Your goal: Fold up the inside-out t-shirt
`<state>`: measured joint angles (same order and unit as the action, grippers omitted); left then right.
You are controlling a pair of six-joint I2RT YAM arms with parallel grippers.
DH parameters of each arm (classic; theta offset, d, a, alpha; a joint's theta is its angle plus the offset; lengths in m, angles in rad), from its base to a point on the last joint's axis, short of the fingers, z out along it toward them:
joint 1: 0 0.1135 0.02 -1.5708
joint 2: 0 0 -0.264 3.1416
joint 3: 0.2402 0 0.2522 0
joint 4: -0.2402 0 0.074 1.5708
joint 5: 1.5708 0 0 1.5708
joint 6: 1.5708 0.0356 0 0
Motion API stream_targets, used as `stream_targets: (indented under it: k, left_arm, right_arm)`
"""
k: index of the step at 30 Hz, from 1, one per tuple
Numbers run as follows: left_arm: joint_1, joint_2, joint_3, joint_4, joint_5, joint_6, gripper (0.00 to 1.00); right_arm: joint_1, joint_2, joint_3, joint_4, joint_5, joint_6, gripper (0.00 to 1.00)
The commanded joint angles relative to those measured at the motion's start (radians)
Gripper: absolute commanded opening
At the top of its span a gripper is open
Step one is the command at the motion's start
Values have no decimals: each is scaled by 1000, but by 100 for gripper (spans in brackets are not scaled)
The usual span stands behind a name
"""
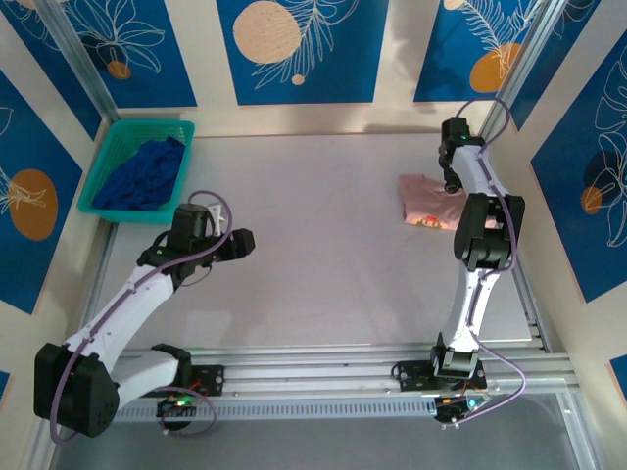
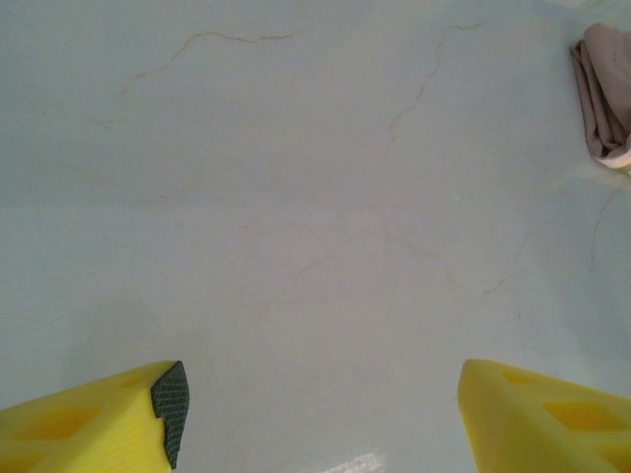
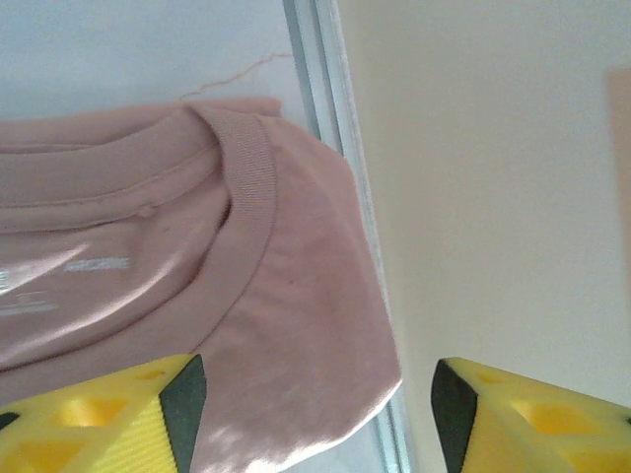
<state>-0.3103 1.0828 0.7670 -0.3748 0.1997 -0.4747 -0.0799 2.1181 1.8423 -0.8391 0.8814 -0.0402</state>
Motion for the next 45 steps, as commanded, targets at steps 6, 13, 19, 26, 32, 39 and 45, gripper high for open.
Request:
stream_targets:
  k: [6,13,19,26,32,39,45]
  left_arm:
    - [3,-42,-5,39,-285,79,90]
    - [4,-134,-102,191,-645,159,100]
    - [30,-105,-213,395,-883,331,100]
    - [127,125,-309,723,-615,477,100]
    - [167,255,-353,959,-487,487,100]
    - [224,359,-399,1194,-394,481,100]
    - [232,455,-381,1241,-345,493,100]
  right_arm:
    - [191,-492,-408,239,-274,147,96]
    - [346,-777,-831,601,-304,220,100]
    - [312,-891,-1186,975,-263,217,100]
    - [216,-826,-1400,1336,-398,211,100]
    - [190,-760,-1442,1524,-471,154,100]
    - [151,-641,-1517,1785,-577,138,100]
    - [143,-588,-1458,1719,-584,146,100]
